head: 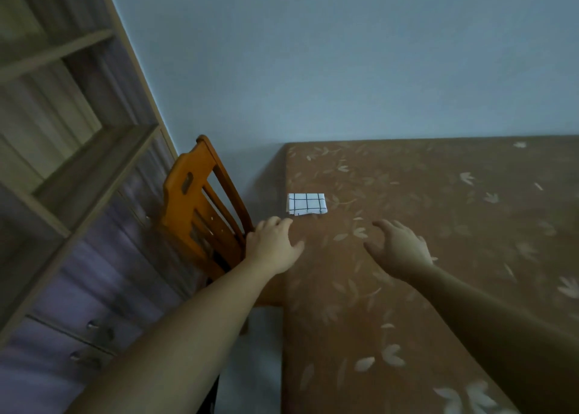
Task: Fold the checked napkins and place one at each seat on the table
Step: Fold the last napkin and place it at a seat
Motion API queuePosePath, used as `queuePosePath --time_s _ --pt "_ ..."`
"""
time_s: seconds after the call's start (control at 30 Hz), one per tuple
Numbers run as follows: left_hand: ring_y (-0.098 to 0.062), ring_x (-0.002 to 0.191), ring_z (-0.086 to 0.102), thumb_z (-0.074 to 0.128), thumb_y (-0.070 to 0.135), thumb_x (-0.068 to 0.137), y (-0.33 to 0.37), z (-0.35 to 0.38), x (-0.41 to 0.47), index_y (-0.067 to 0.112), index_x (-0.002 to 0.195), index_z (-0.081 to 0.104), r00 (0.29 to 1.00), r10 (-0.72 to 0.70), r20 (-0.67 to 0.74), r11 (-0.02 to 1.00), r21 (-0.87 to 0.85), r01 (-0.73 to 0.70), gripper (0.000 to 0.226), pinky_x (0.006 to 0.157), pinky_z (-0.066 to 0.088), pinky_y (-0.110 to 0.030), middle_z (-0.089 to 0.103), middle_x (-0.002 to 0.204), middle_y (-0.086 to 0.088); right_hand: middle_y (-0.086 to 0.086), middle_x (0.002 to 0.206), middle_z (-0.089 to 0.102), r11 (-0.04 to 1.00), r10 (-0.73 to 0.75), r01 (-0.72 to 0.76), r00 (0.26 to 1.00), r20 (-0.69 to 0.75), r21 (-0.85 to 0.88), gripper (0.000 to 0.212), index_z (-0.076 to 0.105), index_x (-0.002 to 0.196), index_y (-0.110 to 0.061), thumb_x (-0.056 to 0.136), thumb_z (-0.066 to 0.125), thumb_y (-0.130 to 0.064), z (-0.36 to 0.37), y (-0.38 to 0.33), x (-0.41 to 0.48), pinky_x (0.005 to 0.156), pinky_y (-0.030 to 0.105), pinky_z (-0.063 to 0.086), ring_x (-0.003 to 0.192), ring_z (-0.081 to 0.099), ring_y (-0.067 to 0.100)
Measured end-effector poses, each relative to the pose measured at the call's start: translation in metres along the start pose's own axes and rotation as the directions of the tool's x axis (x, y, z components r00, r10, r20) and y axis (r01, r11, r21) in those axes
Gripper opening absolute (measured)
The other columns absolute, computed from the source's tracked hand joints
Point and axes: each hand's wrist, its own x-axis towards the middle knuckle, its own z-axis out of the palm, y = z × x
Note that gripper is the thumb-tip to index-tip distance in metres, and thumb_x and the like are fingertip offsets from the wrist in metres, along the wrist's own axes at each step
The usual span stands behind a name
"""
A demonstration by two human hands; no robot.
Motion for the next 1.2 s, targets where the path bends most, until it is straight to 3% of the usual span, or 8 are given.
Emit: queuePosePath --time_s 0.3,0.53,0.73,0.93,1.07,1.2 --pt "-0.027 0.133 0.039 0.05 0.056 0.091 0.061 -0.016 -0.103 0.029 0.143 0.041 0.999 0.032 -0.006 0.999 -0.017 -0.032 0.059 0.105 0.035 -0.043 0.042 0.146 -0.001 -0.001 0.144 0.049 0.995 0.037 -0.032 0.998 0.052 -0.096 0.057 0.043 0.142 -0.028 0.092 0.051 -0.055 -0.06 0.075 -0.109 0.108 0.044 0.036 0.131 0.047 0.022" --pt "-0.027 0.134 0.039 0.054 0.053 0.09 0.181 0.021 -0.192 0.03 0.139 0.046 0.999 0.041 0.025 0.997 -0.063 -0.039 0.055 0.108 0.035 -0.043 0.044 0.145 -0.001 0.0 0.139 0.055 0.999 0.044 -0.043 0.995 0.095 -0.007 0.055 0.048 0.138 -0.026 0.09 0.054 -0.051 -0.103 0.188 -0.203 0.104 0.043 0.04 0.123 0.053 0.023" --pt "-0.028 0.132 0.04 0.057 0.05 0.089 0.274 0.048 -0.25 0.029 0.138 0.048 0.996 0.059 0.065 0.992 -0.114 -0.052 0.054 0.109 0.035 -0.042 0.045 0.144 -0.002 -0.002 0.138 0.056 0.988 0.146 -0.151 0.984 0.106 0.034 0.056 0.048 0.138 -0.026 0.088 0.055 -0.05 -0.131 0.29 -0.258 0.102 0.044 0.043 0.119 0.056 0.021" --pt "-0.029 0.134 0.039 0.055 0.048 0.091 0.324 0.079 -0.26 0.027 0.14 0.047 0.99 0.095 0.108 0.986 -0.147 -0.079 0.055 0.108 0.033 -0.041 0.043 0.145 -0.003 0.001 0.14 0.054 0.978 0.203 -0.208 0.968 0.145 0.021 0.06 0.046 0.14 -0.023 0.088 0.056 -0.05 -0.124 0.333 -0.278 0.102 0.048 0.046 0.117 0.058 0.021" --pt "-0.029 0.133 0.038 0.056 0.044 0.092 0.347 0.111 -0.256 0.023 0.141 0.047 0.983 0.111 0.147 0.975 -0.206 -0.079 0.054 0.106 0.034 -0.04 0.044 0.145 -0.005 0.003 0.13 0.06 0.969 0.235 -0.245 0.954 0.184 0.034 0.057 0.048 0.138 -0.021 0.087 0.053 -0.049 -0.104 0.355 -0.277 0.095 0.047 0.051 0.104 0.063 0.021" --pt "-0.028 0.132 0.041 0.054 0.048 0.092 0.368 0.151 -0.259 0.025 0.14 0.047 0.975 0.071 0.211 0.986 -0.165 -0.036 0.054 0.105 0.037 -0.042 0.046 0.143 -0.003 0.004 0.131 0.061 0.966 0.223 -0.247 0.949 0.223 0.083 0.062 0.049 0.137 -0.018 0.087 0.054 -0.054 -0.073 0.372 -0.263 0.095 0.045 0.052 0.111 0.061 0.024"
